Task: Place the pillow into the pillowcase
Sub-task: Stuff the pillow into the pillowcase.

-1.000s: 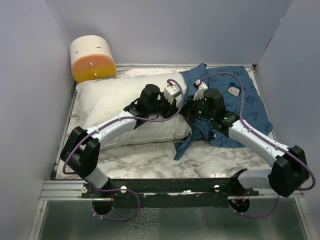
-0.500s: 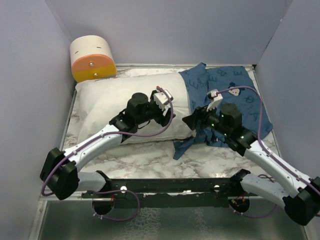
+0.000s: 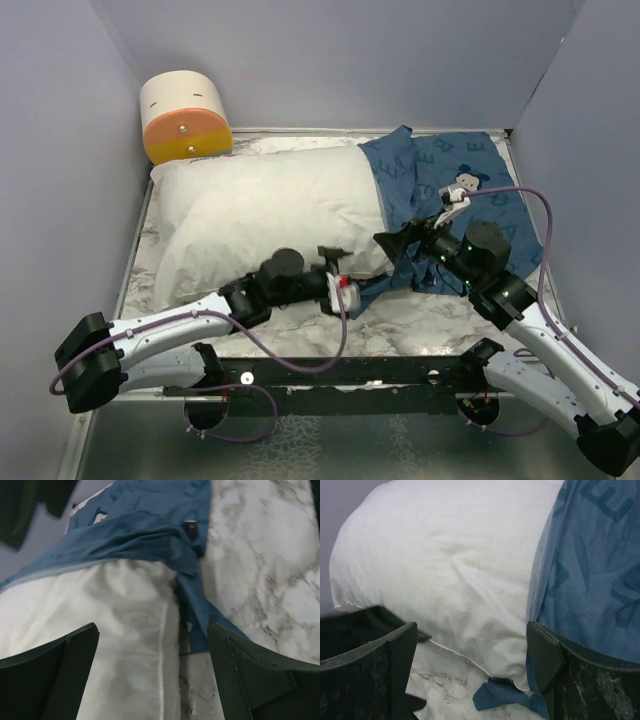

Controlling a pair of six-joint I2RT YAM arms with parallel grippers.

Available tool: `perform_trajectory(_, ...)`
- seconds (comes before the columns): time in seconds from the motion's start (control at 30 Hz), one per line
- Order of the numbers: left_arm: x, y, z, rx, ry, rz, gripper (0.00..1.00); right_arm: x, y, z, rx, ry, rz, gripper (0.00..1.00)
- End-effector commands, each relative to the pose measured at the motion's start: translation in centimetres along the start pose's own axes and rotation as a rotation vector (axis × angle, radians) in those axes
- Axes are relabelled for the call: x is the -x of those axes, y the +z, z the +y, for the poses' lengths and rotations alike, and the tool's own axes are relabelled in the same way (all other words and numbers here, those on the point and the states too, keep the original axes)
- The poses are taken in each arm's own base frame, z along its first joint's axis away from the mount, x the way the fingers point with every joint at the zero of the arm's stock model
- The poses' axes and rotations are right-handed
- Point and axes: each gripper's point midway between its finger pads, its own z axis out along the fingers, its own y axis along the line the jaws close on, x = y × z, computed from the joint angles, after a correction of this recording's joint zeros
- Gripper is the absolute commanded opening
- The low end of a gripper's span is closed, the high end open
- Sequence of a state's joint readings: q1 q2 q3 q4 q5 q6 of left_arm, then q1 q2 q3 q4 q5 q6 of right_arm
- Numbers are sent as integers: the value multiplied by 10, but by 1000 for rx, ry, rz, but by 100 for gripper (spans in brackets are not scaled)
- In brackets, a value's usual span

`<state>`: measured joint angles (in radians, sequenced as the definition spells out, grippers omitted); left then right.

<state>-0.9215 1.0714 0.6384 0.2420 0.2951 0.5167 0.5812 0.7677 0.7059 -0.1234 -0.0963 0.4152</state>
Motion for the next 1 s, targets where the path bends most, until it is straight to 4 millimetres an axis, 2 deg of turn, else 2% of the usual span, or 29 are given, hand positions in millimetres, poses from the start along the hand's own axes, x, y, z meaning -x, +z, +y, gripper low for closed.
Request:
perform_trajectory(0.0,-38,-2,-44,-87,541,230,93,-11,-5,-11,-43,54,-8,90)
perform_trajectory(0.1,-59,-3,-31,-9,685,357,95,-16,-7,-12,-42,74,-5,90)
perform_trajectory(0.17,-66,-1,-14,69,741,420,96,-19,-8,-14,-45,79,-2,90)
perform_trajectory(0.23,-81,0,3,128,788,512,97,-22,-10,-15,-50,82,-4,90)
perform_trajectory(0.33,-102,3,20,190,792,584,99,-26,-14,-18,-57,84,-8,90)
perform_trajectory(0.43,-108,8,31,246,789,608,99,-32,-15,-21,-68,92,5,89)
perform_trajectory(0.47,-108,10,36,272,790,614,94,-35,-15,-22,-72,95,13,89)
perform_trajectory(0.53,-108,13,46,315,764,619,75,-36,-16,-22,-67,101,15,89)
perform_trajectory(0.63,-107,17,67,383,650,602,12,-32,-20,-20,-62,99,3,89)
perform_trajectory(0.67,-105,18,74,403,611,592,1,-30,-21,-19,-63,95,-1,89)
perform_trajectory(0.77,-90,27,82,384,503,533,0,-17,-29,-15,-57,72,-26,88)
perform_trajectory(0.87,-52,37,94,375,293,417,0,-3,-33,10,66,28,-40,86)
perform_trajectory(0.97,-15,45,115,354,44,336,0,-5,-32,33,188,8,19,86)
